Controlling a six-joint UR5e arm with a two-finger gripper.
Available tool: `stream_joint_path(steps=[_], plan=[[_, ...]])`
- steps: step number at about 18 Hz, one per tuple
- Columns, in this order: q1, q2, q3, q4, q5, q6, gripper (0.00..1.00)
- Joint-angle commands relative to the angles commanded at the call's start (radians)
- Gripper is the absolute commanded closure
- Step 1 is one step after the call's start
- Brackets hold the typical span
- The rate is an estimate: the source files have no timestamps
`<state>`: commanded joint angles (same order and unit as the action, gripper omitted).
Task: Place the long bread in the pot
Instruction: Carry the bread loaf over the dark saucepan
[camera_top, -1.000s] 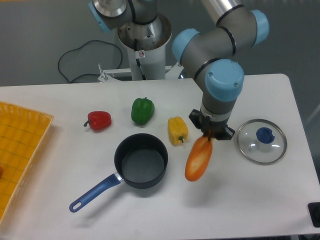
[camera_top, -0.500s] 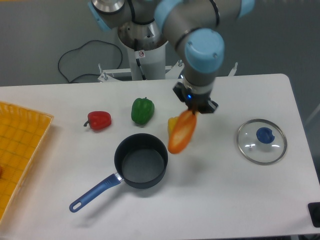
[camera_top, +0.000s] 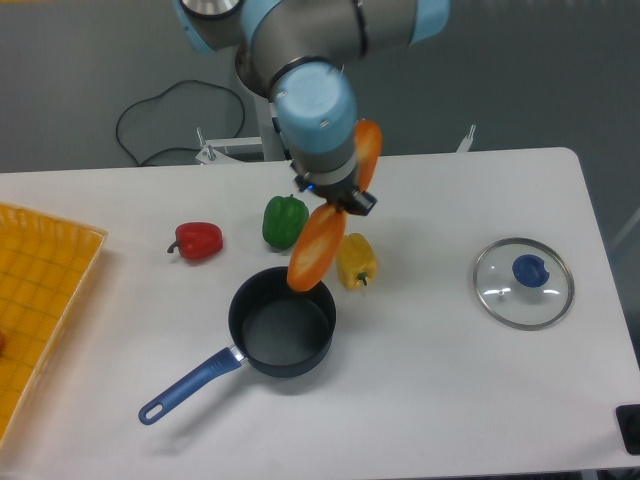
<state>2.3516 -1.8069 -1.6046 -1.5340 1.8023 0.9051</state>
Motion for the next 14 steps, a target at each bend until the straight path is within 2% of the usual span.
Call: stream_joint_path(steps=[9, 14], plan=[[-0.041, -0.109, 0.041, 0.034, 0.054, -0.092, 1.0], [-0.066, -0.144, 0.064, 0.035, 0.06, -0.135, 1.0]])
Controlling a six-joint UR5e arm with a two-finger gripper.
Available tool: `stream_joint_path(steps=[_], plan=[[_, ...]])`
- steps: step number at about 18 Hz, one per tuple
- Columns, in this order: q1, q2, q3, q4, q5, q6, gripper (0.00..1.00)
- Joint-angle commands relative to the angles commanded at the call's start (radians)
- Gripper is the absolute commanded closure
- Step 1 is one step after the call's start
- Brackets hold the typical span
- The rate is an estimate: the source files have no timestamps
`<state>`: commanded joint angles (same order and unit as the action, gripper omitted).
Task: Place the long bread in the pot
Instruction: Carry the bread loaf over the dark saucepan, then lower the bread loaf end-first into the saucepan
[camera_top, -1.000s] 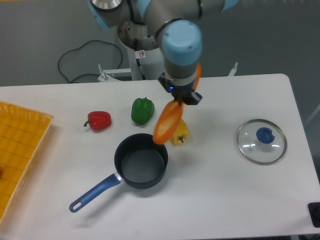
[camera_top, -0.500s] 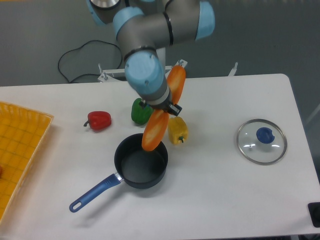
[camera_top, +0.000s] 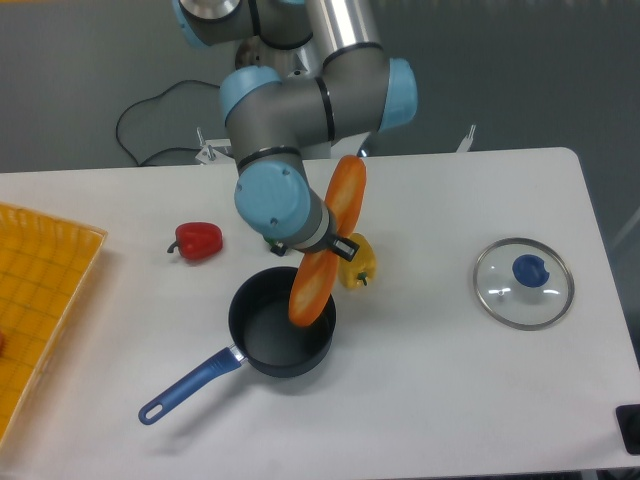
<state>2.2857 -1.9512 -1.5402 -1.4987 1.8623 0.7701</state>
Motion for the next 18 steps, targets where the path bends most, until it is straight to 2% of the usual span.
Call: stream_joint_path(steps=[8, 11, 18], plan=[[-0.034, -0.063, 0.045, 0.003, 0.015, -0.063, 1.0], [-0.046, -0.077, 0.046, 0.034, 0.021, -0.075, 1.0], [-0.06, -0.101, 0.058, 0.058, 0.02, -0.097, 1.0]])
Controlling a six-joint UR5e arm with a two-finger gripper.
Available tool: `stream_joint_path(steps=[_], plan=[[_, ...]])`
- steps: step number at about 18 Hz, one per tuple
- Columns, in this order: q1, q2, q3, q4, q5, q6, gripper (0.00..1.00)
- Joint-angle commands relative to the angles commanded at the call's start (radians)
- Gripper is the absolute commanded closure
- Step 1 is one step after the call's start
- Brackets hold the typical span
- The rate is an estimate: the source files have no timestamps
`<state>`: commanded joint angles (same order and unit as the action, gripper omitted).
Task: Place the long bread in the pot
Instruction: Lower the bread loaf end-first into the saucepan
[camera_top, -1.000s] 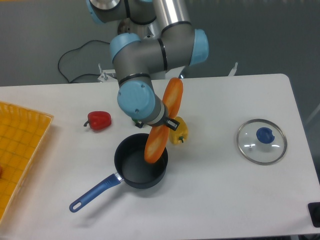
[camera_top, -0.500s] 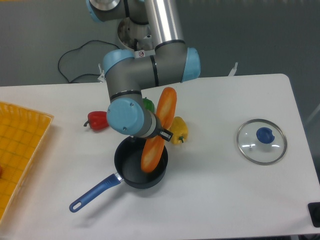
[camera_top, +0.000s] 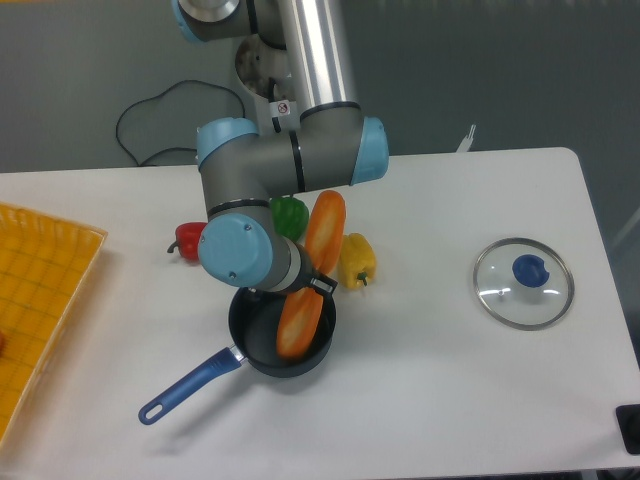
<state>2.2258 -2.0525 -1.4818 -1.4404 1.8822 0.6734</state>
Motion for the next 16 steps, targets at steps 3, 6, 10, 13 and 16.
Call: stream_joint_path(steps=[3, 6, 10, 13, 16], plan=[[-0.009, -0.008, 0.006, 0.0, 0.0, -0.011, 0.97], [-0.017, -0.017, 0.011, 0.014, 0.002, -0.02, 0.91], [-0.018, -0.028, 0.012, 0.037, 0.002, -0.02, 0.67], [-0.022, -0.029, 0.012, 0.046, 0.003, -0.018, 0.51], [-0.022, -0.028, 0.012, 0.081, 0.009, -0.012, 0.27]])
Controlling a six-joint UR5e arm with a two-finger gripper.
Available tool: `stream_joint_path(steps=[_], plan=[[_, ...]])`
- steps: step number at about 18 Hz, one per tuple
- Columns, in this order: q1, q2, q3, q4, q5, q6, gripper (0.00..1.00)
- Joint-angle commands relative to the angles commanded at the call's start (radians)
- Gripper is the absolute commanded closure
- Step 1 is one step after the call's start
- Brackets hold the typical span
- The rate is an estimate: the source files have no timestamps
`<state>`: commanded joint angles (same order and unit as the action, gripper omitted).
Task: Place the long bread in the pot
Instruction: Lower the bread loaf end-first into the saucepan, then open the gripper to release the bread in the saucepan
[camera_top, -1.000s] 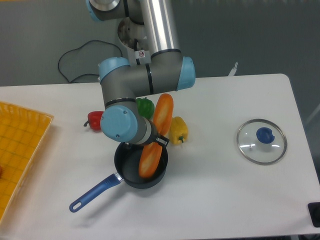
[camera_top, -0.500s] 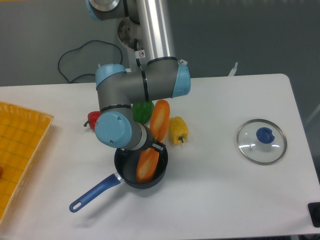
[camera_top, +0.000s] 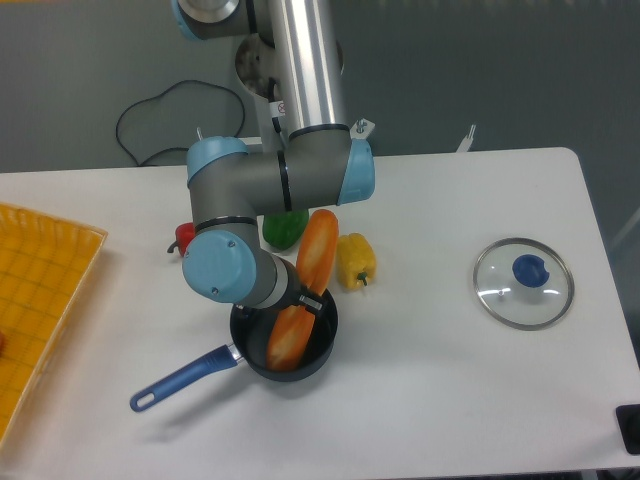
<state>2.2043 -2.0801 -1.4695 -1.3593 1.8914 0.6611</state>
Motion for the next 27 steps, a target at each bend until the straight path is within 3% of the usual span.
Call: stream_joint_path(steps=[2, 3, 14, 19, 23, 25, 27], plan=[[0.0, 0.0, 0.0, 0.023, 0.006, 0.003, 0.04], [0.0, 0.0, 0.0, 0.029, 0.006, 0.003, 0.0], [0.017, 0.035, -0.009, 0.035, 0.009, 0.018, 0.0], [0.106, 0.098, -0.018, 0.052, -0.113, 0.089, 0.0], [0.172, 0.104, -0.018, 0.132, -0.197, 0.118, 0.0], [0.224, 0.124, -0.018, 0.135, -0.264, 0.187, 0.0], [0.262, 0.14, -0.018, 0.128, -0.281, 0.381, 0.0]])
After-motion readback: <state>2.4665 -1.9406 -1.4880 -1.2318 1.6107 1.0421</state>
